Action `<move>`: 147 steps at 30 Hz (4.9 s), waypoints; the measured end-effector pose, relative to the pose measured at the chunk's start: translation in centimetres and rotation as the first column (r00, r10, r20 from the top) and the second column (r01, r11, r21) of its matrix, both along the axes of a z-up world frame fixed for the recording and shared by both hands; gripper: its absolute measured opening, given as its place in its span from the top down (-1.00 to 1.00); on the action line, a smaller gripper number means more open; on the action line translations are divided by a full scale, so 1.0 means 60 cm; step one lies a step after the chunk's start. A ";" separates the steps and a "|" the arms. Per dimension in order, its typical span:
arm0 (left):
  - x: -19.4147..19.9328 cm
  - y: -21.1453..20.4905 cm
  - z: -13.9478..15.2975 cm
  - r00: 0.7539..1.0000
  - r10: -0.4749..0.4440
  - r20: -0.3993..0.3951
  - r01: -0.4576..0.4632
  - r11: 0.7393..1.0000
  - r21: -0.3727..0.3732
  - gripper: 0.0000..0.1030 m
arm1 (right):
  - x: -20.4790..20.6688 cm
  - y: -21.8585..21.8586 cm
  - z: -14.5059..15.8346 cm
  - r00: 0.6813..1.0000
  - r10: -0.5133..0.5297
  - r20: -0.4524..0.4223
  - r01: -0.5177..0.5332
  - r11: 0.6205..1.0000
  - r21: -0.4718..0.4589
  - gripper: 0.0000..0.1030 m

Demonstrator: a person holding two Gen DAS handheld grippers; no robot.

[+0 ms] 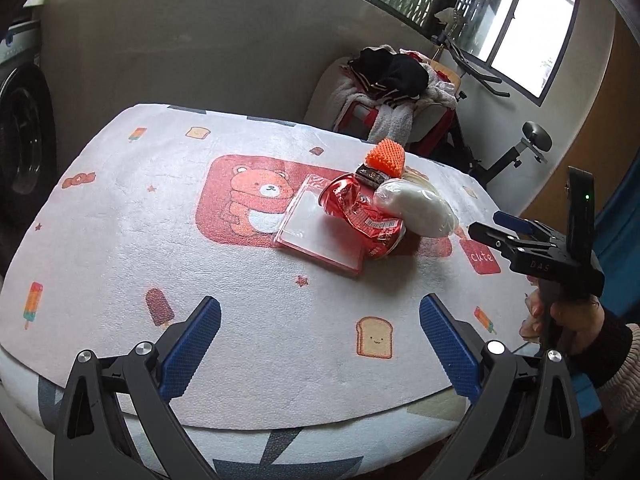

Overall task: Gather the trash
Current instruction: 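Grasp the clear bag of white stuffing with the right gripper, then grasp the red Coke can with the left gripper while the right gripper holds the clear bag, then carry the clear bag over the bin with the right gripper and release, then lower the Coke can into the bin with the left gripper and release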

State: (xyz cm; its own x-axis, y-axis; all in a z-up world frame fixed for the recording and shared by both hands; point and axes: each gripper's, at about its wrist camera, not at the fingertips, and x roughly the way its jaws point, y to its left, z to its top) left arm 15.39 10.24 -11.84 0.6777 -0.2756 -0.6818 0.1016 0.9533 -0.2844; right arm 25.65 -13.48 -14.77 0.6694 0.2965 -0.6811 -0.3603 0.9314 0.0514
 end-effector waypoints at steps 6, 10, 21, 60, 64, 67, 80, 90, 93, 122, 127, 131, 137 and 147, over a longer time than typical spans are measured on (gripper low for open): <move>0.038 0.009 -0.018 1.000 0.013 -0.022 -0.013 1.000 -0.026 -0.89 | 0.088 0.056 -0.035 0.997 0.035 -0.067 -0.036 0.999 -0.013 -0.88; 0.056 0.007 -0.022 1.000 0.005 -0.028 -0.006 0.999 -0.041 -0.88 | 0.109 0.059 -0.062 0.992 0.024 -0.125 -0.021 1.000 0.020 -0.44; 0.122 -0.031 -0.044 0.994 -0.057 -0.093 0.038 0.980 -0.194 -0.28 | 0.003 -0.057 -0.048 0.996 -0.054 -0.072 0.064 0.987 0.146 0.07; 0.088 -0.127 0.020 0.975 -0.222 -0.026 0.217 0.968 -0.129 0.90 | -0.180 -0.137 -0.033 0.988 -0.154 -0.007 0.153 0.978 0.140 0.07; 0.044 -0.133 0.027 0.968 -0.252 -0.021 0.248 0.962 -0.114 0.90 | -0.205 -0.140 -0.029 0.988 -0.151 -0.014 0.152 0.975 0.162 0.07; 0.007 -0.137 0.027 0.963 -0.269 -0.019 0.266 0.958 -0.106 0.90 | -0.227 -0.141 -0.026 0.988 -0.153 -0.013 0.153 0.973 0.171 0.07; -0.116 -0.150 0.013 0.953 -0.300 -0.030 0.296 0.949 -0.110 0.90 | -0.328 -0.126 -0.015 0.993 -0.120 -0.009 0.120 0.975 0.186 0.07; -0.205 -0.119 0.022 0.963 -0.271 -0.003 0.268 0.955 -0.127 0.90 | -0.412 -0.072 -0.034 0.995 0.058 -0.086 -0.042 0.983 0.181 0.07; -0.219 -0.111 0.021 0.965 -0.264 -0.001 0.262 0.958 -0.118 0.90 | -0.432 -0.046 -0.051 0.982 0.141 -0.129 -0.117 0.977 0.179 0.07; -0.234 -0.096 -0.023 0.965 -0.263 -0.020 0.259 0.959 -0.118 0.90 | -0.431 -0.014 -0.088 0.984 0.158 -0.084 -0.157 0.987 0.020 -0.89; -0.238 -0.115 -0.046 0.952 -0.306 -0.022 0.304 0.951 -0.050 0.90 | -0.416 -0.049 -0.095 0.995 0.097 -0.039 -0.097 0.995 -0.003 -0.89; -0.246 -0.129 -0.067 0.938 -0.347 -0.017 0.346 0.938 -0.027 0.90 | -0.405 -0.058 -0.102 0.997 0.064 -0.052 -0.063 0.998 0.010 -0.89; -0.258 -0.160 -0.090 0.912 -0.410 -0.028 0.410 0.912 0.022 0.90 | -0.395 -0.064 -0.114 0.997 0.026 -0.073 -0.025 1.000 0.007 -0.89; -0.257 -0.178 -0.108 0.896 -0.439 -0.066 0.443 0.894 0.063 0.90 | -0.395 -0.063 -0.118 0.997 0.009 -0.075 -0.009 1.000 -0.004 -0.89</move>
State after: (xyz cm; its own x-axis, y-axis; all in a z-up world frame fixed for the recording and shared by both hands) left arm -0.02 -0.41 -18.30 0.4637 -0.4859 -0.7409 0.5042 0.8323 -0.2302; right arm 1.95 -17.27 -21.85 0.6137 0.2990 -0.7308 -0.3638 0.9285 0.0745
